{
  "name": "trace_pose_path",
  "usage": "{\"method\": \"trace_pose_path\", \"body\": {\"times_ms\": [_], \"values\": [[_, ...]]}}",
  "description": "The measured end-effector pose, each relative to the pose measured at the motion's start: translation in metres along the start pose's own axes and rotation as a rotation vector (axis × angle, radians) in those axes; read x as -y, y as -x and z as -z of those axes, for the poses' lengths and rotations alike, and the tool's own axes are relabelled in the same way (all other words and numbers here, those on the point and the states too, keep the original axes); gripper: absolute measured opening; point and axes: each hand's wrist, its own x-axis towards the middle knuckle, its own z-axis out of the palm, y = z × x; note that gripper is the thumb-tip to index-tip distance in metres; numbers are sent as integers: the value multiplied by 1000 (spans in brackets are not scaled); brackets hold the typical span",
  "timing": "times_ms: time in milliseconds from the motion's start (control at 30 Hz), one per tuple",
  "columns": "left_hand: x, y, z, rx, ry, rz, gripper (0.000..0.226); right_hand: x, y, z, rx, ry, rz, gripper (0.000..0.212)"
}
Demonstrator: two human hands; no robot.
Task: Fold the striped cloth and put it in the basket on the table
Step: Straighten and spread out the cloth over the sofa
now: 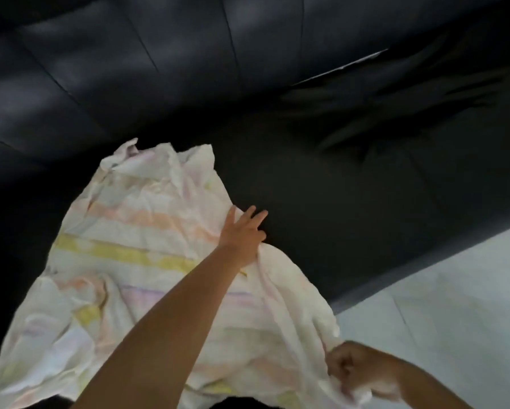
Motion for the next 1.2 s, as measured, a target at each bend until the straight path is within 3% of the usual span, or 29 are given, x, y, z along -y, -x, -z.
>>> {"method": "trace_pose_path", "body": {"times_ms": [67, 100, 200, 300, 400, 533, 600, 700, 767, 867, 967, 1033, 1100, 1133, 1200], "values": [[11, 14, -6, -53, 48, 92, 35, -2, -1, 14, -268, -279, 4, 16], [20, 26, -7, -138, 47, 76, 37, -2, -5, 22, -404, -289, 13, 21], [50, 76, -14, -421, 26, -95, 36, 24, -25, 40, -696, -97, 31, 28], [67, 143, -36, -501, 118, -29, 23, 65, -43, 34, -838, 263, 125, 29], [93, 197, -72, -302, 225, 188, 27, 104, -60, 12, -832, 263, 227, 24], [132, 222, -107, 70, 256, 489, 40, 137, -92, -34, -657, 191, 227, 17], [140, 214, -111, -2, 321, 426, 36, 143, -118, -58, -648, 306, 188, 25], [142, 178, -105, -290, 346, 208, 27, 142, -156, -85, -679, 453, 103, 48], [137, 149, -87, -255, 288, 126, 43, 136, -174, -94, -638, 533, 77, 61], [136, 109, -79, -45, 131, 99, 61, 125, -190, -99, -669, 654, 183, 43], [143, 99, -74, -11, 53, 102, 40, 122, -175, -92, -687, 638, 414, 30], [155, 111, -68, -88, 129, 85, 28, 125, -154, -85, -671, 588, 553, 26], [168, 132, -55, -312, 243, 18, 12, 141, -120, -75, -646, 426, 628, 21], [175, 143, -45, -370, 304, 6, 10, 147, -105, -71, -632, 388, 645, 16], [184, 162, -27, -457, 326, -28, 24, 159, -76, -61, -597, 328, 633, 29]]}}
